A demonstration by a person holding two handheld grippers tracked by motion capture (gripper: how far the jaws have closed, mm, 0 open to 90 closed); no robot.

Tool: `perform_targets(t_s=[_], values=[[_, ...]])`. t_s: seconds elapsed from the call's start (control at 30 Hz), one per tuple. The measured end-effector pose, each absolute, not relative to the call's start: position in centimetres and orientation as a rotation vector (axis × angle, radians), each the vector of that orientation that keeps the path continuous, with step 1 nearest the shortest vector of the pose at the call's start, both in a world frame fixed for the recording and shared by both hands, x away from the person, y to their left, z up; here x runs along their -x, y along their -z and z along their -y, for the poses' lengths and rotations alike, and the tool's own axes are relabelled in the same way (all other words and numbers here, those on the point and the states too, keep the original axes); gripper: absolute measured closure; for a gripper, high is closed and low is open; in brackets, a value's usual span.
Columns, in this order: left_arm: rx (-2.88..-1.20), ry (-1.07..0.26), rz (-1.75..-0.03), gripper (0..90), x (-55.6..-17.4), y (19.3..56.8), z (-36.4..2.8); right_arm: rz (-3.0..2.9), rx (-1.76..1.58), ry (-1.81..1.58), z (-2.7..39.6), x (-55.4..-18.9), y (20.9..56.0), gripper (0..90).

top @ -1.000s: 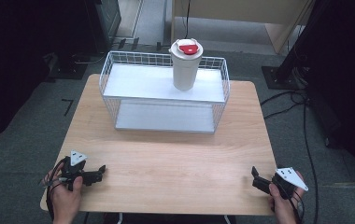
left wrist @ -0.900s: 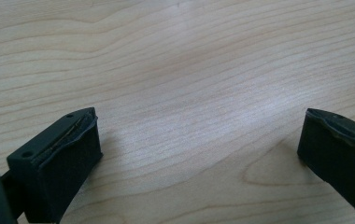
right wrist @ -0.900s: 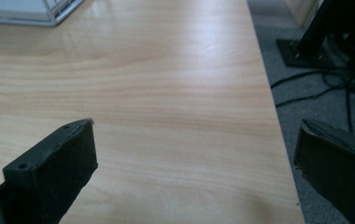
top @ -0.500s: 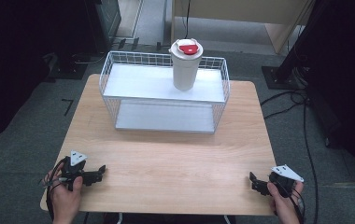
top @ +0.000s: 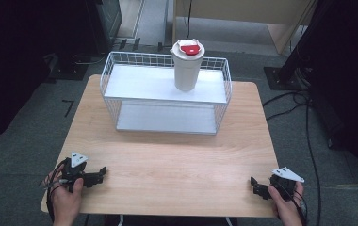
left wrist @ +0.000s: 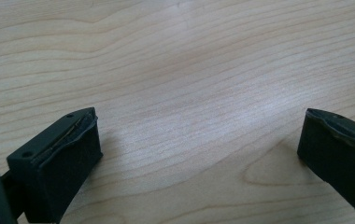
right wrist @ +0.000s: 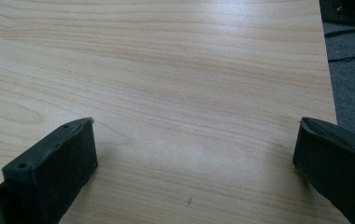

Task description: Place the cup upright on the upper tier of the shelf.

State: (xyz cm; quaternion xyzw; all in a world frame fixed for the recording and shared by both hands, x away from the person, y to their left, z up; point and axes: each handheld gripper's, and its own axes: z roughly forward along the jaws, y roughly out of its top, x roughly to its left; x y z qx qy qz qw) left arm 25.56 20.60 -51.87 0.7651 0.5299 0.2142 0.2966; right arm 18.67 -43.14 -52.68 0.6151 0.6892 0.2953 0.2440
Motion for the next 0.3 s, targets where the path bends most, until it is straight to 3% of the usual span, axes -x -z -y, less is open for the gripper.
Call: perform_targets(t_s=[0.3], values=[[-2.034, -0.57, -1.409, 0.0, -25.56, 51.87, -20.6, -1.896, -1.665, -0.811, 43.18, -18.54, 52.67, 0.0]])
